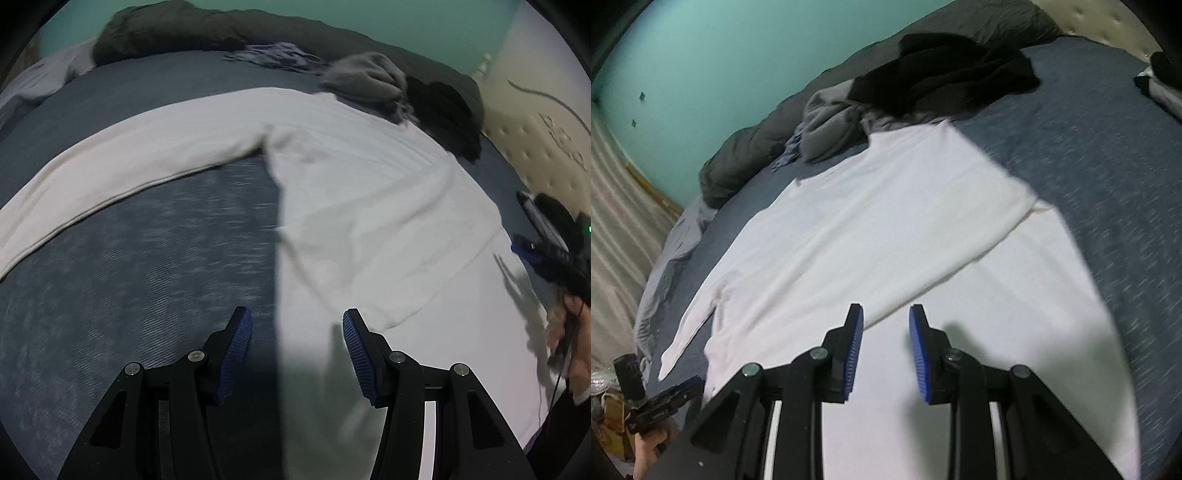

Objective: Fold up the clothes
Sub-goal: 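Move the left tool to the sleeve cuff and grasp it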

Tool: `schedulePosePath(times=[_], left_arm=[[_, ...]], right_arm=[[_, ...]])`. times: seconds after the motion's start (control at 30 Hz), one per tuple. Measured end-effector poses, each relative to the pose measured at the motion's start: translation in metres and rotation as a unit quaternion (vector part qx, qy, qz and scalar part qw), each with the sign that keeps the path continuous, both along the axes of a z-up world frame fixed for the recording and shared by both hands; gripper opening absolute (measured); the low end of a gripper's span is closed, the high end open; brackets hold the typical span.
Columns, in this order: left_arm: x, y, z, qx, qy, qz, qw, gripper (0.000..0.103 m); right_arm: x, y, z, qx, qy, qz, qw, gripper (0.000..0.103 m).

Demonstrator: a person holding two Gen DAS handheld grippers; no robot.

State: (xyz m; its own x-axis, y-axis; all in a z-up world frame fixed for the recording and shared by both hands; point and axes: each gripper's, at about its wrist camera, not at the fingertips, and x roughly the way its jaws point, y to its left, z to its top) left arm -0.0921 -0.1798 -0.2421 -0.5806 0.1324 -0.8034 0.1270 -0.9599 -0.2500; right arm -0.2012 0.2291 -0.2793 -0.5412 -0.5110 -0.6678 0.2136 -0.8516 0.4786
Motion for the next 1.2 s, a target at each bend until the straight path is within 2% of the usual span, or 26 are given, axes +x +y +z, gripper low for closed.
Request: schedulePosePath(times=[0.2,0.3,0.4,0.47,0.53,0.67,0.8,0.9,1.1,1.2], left_arm=[[0.018,-0.035,0.003,0.016,0.001,0.046,0.9988,0.056],[0.027,-0.07,0.011,0.04,-0.003,0.081,0.9959,0.056],[0.037,-0.108,0.019,0.047,-0.006,0.123,0.9913,0.056],[0.047,-0.135,0.022,0.06,-0.006,0.154,0.9863,0.056],[0.059,-0.169,0.022,0.073,-0.009,0.2,0.9771,0.056],[0.076,-0.222,0.022,0.078,-0.01,0.263,0.9617,0.056],[0.09,-0.265,0.023,0.072,-0.013,0.316,0.9459,0.056],[0.096,-0.285,0.025,0.052,-0.018,0.344,0.9374,0.056],[0.099,-0.306,0.023,0.024,-0.032,0.368,0.9291,0.056],[0.104,-0.31,0.02,0.024,-0.035,0.379,0.9244,0.056]], right_arm=[[0.007,-0.013,-0.002,-0.019,0.003,0.014,1.0,0.025],[0.005,-0.009,-0.005,-0.026,-0.001,0.012,1.0,0.025],[0.004,-0.006,-0.006,-0.04,-0.004,0.007,0.999,0.025],[0.003,-0.005,-0.004,-0.047,-0.003,0.006,0.999,0.025],[0.003,-0.005,-0.003,-0.049,0.0,0.007,0.999,0.025],[0.003,-0.003,-0.003,-0.05,0.001,0.006,0.999,0.025],[-0.001,-0.002,-0.007,-0.052,-0.006,0.002,0.999,0.025],[-0.001,-0.007,-0.01,-0.05,-0.01,0.006,0.999,0.025],[0.0,-0.017,-0.014,-0.045,-0.012,0.02,0.999,0.025],[0.001,-0.018,-0.015,-0.044,-0.014,0.021,0.999,0.025]])
